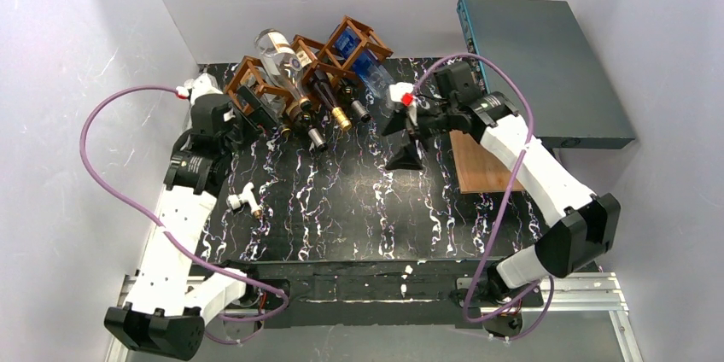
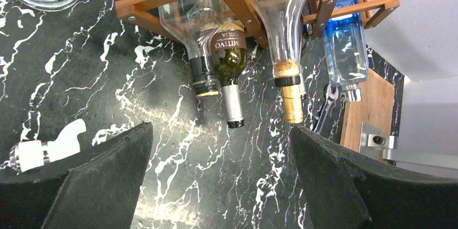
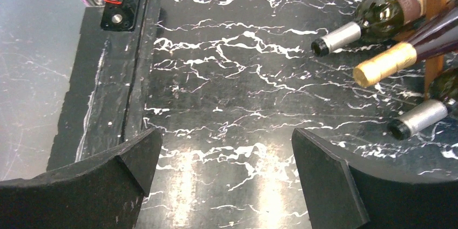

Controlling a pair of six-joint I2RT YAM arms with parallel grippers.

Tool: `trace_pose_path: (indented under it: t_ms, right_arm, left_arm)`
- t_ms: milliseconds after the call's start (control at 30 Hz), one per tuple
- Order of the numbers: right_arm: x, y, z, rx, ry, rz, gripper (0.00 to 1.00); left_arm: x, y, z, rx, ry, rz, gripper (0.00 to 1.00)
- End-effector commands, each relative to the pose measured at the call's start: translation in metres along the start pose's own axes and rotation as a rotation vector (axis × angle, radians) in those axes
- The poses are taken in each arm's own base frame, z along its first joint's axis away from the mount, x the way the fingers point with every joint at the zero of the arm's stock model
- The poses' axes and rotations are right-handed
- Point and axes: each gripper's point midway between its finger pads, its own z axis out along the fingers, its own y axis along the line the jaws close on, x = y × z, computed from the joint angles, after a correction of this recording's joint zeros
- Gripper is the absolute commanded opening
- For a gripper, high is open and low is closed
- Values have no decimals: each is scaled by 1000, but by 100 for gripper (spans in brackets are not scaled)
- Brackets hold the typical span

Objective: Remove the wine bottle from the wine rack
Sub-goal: Pick up the wine bottle from the wine rack.

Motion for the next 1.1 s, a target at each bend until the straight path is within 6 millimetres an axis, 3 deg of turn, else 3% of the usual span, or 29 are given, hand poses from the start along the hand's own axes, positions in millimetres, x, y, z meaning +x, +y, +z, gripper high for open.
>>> trace_pose_path:
  t_ms: [0,300,467,567,767,933,1067]
  right_arm:
    - [-26,-7,8,62,95,-45,100]
    - [-57,-34,51,119,113,-41,100]
    - [-70,-53,86,192,126,-12,100]
    - [-86,-69,105,254,89,17,100]
    - [-112,-119,134,540,-21,191,100]
    - [-117,-151,137,809,-115,368,100]
    - [-122,-166,142,891,-184,442,100]
  left_arm:
    - [7,12,-13,0,-15,36,99]
    - [19,16,-23,36,-10,36,99]
    - [22,27,-30,18,-30,44,99]
    - [23,35,-33,-11,-42,34,99]
    - [25,44,-33,-49,-45,34,99]
    - [20,52,-36,-88,-71,53,99]
    - [18,57,-37,-109,-86,62,99]
